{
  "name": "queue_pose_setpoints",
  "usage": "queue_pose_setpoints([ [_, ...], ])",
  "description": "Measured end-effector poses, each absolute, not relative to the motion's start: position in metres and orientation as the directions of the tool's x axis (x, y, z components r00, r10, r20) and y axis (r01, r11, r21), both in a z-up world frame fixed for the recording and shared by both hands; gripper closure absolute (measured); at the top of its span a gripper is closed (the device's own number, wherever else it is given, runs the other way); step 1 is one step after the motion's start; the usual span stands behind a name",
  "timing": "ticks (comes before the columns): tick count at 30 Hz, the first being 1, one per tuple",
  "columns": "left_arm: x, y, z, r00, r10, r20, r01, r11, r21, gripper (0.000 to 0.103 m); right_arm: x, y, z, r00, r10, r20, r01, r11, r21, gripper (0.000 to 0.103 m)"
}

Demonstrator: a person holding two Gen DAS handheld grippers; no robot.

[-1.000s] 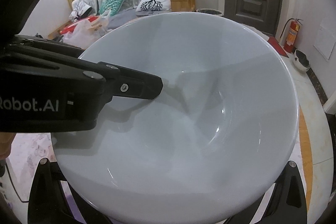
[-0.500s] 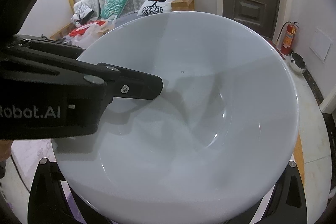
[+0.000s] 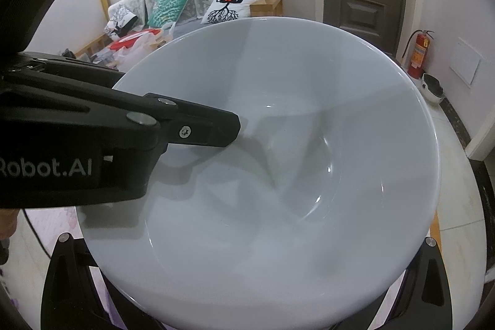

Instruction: Organize plates and bowls

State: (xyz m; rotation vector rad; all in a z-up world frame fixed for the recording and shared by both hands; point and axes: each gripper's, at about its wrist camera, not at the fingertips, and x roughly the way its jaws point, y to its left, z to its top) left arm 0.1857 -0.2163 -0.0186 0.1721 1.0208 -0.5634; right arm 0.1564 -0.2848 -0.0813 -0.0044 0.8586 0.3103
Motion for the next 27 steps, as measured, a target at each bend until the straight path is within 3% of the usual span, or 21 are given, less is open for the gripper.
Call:
queue_pose_setpoints([
  [27, 0.127, -0.21, -0.05, 0.342, -0.38, -0.86, 0.512, 0.842, -0.169, 0.076, 0.101, -0.286, -0.103, 0.554, 0.256, -0.792, -0.263, 0.957, 0.125, 0.003],
])
